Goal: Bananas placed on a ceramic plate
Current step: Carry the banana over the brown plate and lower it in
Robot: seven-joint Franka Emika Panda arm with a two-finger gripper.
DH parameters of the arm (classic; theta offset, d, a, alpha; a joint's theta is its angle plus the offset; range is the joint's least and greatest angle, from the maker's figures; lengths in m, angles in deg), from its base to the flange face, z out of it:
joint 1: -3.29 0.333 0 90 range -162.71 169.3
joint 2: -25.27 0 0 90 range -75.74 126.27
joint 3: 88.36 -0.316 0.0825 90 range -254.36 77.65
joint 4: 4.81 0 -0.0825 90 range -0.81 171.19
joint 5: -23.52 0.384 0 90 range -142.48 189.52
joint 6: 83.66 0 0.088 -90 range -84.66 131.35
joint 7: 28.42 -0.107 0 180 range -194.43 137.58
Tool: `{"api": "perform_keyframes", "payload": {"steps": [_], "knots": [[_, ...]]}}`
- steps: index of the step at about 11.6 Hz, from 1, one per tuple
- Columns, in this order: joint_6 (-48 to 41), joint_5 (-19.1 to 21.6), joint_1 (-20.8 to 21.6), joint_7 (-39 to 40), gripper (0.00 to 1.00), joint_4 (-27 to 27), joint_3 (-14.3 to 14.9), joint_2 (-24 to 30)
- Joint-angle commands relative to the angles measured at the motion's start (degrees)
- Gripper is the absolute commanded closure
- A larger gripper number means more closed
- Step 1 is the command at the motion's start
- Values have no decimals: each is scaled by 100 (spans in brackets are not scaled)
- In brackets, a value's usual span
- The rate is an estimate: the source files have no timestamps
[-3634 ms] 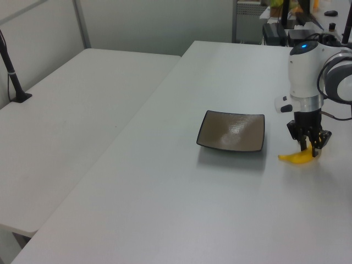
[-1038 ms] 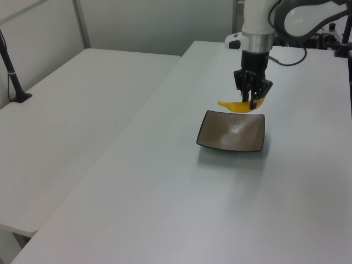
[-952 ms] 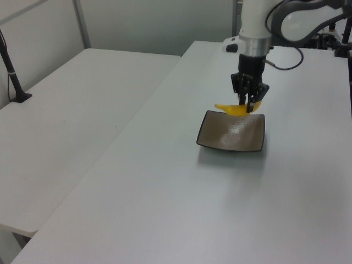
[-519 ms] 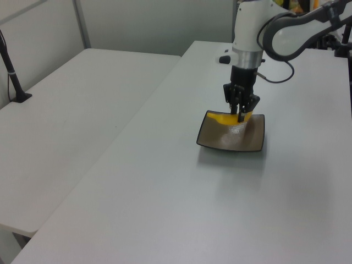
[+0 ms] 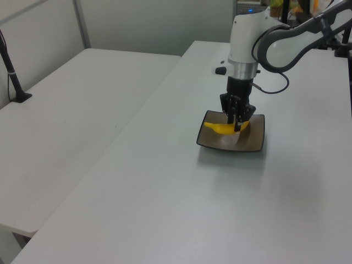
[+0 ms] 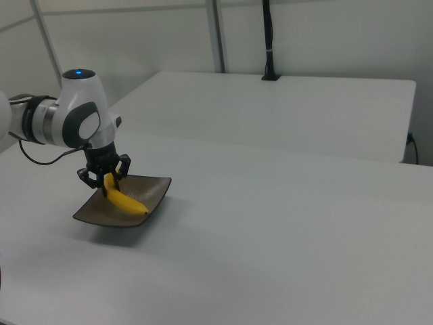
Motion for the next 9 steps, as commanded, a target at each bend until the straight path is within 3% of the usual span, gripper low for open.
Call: {"api": "perform_keyframes", "payload": {"steps": [1, 5, 6, 7, 8, 9], "knots": [[70, -10, 43, -69, 98, -100, 6, -126], [70, -1, 43, -69, 72, -91, 6, -134], [70, -1, 34, -69, 57, -100, 6, -134], [70, -10, 43, -61, 49, -100, 6, -126], [70, -18, 43, -61, 33, -100, 6, -117], [70, -27, 43, -61, 0, -100, 6, -108]]}}
